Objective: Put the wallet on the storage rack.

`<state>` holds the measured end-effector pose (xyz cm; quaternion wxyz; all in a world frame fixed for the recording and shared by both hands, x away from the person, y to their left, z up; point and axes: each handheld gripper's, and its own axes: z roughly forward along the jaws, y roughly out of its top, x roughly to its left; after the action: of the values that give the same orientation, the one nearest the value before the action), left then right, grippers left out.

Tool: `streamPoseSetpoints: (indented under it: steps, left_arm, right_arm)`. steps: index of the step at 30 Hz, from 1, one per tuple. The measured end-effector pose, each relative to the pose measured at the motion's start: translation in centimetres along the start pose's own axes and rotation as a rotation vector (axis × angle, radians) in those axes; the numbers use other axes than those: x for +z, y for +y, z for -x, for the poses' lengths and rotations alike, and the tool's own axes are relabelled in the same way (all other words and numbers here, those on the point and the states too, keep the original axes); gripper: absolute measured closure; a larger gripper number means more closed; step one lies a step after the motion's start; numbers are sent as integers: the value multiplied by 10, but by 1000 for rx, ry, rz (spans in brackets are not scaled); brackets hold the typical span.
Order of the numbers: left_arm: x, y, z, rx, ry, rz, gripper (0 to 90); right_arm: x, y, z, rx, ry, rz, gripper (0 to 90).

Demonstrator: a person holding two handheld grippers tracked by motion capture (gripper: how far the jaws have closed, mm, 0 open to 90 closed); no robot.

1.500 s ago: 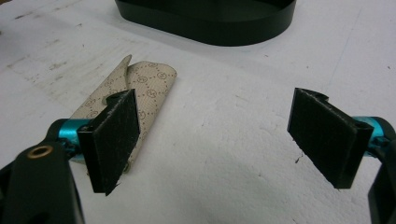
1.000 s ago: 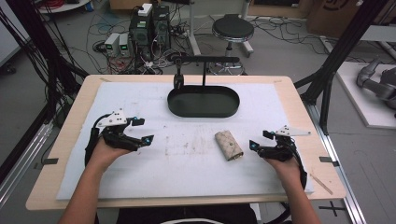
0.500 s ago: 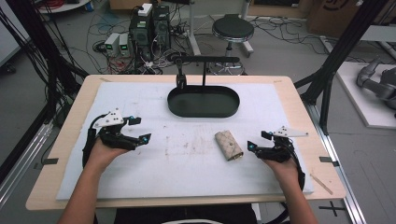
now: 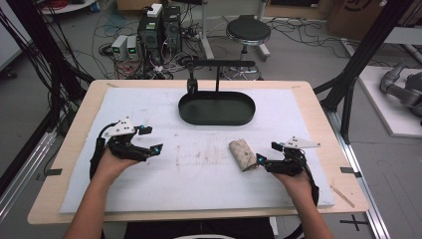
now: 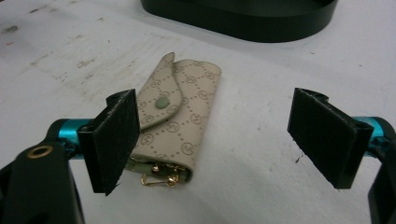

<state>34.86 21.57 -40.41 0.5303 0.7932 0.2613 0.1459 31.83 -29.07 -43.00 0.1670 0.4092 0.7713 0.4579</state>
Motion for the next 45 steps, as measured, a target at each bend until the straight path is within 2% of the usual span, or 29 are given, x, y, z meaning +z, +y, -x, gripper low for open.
streamPoseSetpoints:
  steps: [4, 12, 15, 20, 23, 27, 32, 37, 41, 45]
  left_arm:
    - [0, 0, 0, -5, -2, -1, 183]
    - [0, -1, -1, -13, -2, 1, 183]
    - [0, -1, 0, -10, -7, 2, 183]
    - [-1, -1, 0, -14, -7, 2, 183]
    - [0, -2, -1, -16, -9, -3, 183]
    - [0, -2, -1, -18, -13, -1, 183]
    - [0, -2, -1, -16, -14, -1, 183]
    - [1, -3, 0, -18, -16, -2, 183]
    - [2, -3, 0, -16, -17, -7, 183]
    - [2, -3, 1, -16, -17, -8, 183]
  right_arm:
    - [8, 3, -9, -10, 12, -24, 173]
    - [20, 5, -19, 12, 16, -68, 173]
    - [24, 6, -24, -5, 30, -83, 173]
    - [28, 7, -28, -8, 19, -95, 173]
    - [32, 6, -28, 3, 28, -123, 173]
    - [38, 4, -32, -19, 18, -160, 173]
    - [41, 4, -34, -19, 4, -180, 173]
    - [48, 0, -37, -15, -10, -232, 172]
    - [50, -1, -43, -65, -56, -244, 171]
    - [51, -1, -44, -68, -62, -246, 171]
